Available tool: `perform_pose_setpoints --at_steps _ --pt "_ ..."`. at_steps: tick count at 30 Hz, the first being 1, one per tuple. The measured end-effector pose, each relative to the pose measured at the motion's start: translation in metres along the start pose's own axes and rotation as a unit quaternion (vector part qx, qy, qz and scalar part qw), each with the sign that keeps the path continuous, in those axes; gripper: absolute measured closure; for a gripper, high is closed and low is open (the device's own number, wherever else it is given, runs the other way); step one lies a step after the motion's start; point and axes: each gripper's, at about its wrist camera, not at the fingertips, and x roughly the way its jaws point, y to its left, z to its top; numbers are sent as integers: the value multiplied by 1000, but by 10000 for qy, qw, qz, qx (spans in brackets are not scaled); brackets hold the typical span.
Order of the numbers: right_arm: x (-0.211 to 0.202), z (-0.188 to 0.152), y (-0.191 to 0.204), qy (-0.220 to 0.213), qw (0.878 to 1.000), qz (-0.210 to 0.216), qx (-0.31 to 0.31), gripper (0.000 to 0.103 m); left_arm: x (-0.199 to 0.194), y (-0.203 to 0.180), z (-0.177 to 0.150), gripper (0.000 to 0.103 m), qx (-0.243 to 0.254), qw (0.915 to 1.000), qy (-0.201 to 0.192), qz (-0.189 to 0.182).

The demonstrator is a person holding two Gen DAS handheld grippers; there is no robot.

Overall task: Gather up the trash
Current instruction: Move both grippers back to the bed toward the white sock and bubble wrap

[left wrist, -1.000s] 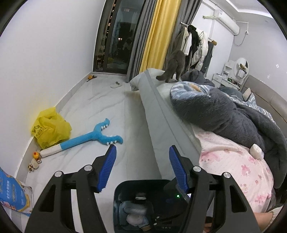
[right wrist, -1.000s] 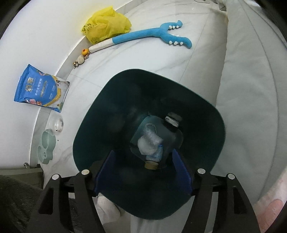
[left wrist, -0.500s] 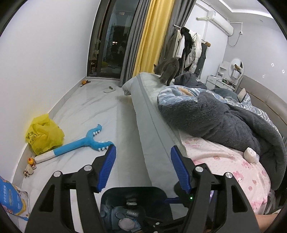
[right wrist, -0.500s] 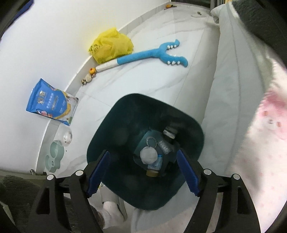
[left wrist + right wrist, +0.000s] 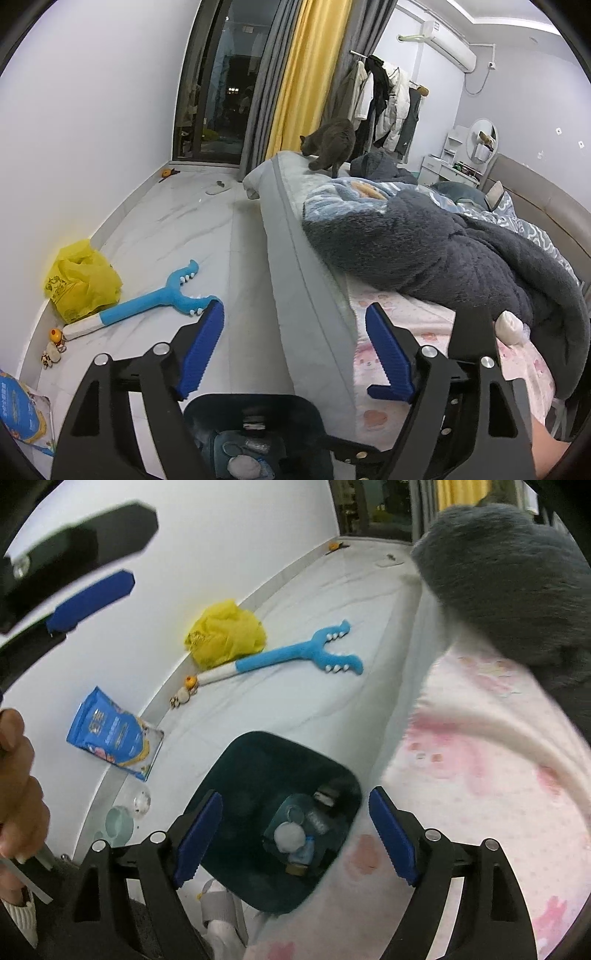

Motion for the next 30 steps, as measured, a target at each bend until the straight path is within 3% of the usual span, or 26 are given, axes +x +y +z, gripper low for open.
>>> perform_pose_setpoints --at_steps 7,20,30 --pt "-29 -4 -27 -386 9990 -187 106 18 10 -26 3 11 32 9999 31 -102" --pt "-86 -24 -93 -969 9916 -747 425 7 32 -90 4 5 257 9991 90 -320" --pt "-120 -42 -140 -1174 9850 -1134 567 6 51 -134 -2 5 487 9973 275 -475"
